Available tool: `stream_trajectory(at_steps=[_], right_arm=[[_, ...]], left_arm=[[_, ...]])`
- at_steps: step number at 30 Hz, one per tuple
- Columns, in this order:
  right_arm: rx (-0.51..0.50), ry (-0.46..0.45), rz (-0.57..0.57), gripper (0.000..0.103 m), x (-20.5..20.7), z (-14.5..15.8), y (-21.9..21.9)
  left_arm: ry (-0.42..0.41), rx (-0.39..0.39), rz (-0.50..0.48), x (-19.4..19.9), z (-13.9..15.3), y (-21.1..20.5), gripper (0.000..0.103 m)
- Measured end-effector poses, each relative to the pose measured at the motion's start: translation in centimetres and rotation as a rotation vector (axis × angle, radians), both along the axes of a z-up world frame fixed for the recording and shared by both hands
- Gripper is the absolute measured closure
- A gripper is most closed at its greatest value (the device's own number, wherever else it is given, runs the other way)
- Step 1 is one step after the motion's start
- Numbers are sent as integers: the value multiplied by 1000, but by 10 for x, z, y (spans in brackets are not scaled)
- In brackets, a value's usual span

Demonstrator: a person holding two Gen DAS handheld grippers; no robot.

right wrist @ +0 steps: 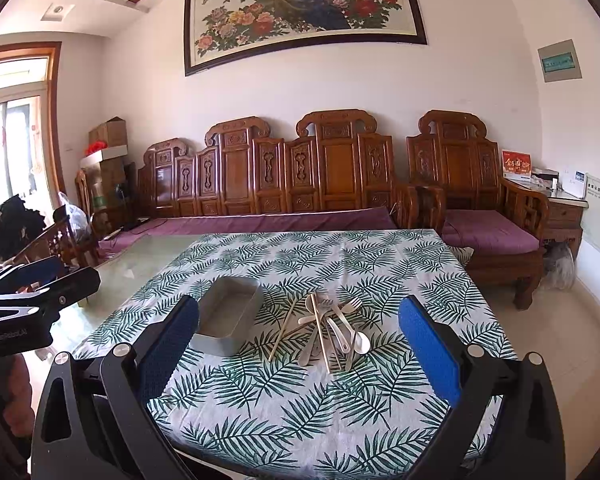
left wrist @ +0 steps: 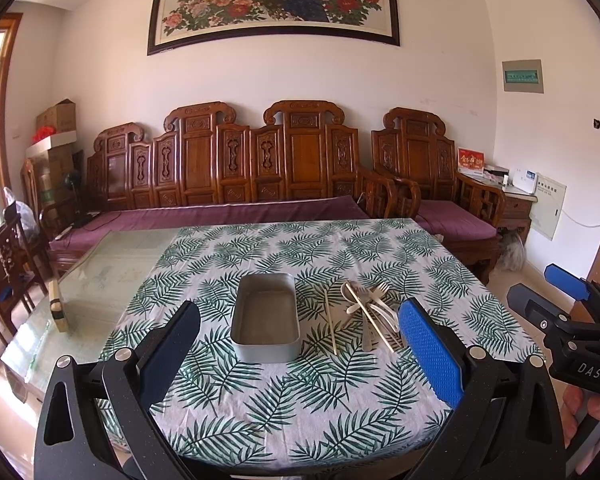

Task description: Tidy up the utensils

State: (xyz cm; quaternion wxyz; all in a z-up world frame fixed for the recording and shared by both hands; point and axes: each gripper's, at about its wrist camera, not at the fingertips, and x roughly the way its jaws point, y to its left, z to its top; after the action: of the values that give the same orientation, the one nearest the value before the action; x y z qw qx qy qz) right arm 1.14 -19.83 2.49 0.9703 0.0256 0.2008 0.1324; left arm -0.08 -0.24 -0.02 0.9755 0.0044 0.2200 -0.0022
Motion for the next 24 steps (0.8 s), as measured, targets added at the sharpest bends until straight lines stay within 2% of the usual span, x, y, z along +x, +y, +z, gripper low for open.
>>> stream_trajectory(at_steps=[24], right_arm=[[1,-4,1,3,-2,0,1]], left_arm=[[-2,3,-3,-2,2,-5,6]])
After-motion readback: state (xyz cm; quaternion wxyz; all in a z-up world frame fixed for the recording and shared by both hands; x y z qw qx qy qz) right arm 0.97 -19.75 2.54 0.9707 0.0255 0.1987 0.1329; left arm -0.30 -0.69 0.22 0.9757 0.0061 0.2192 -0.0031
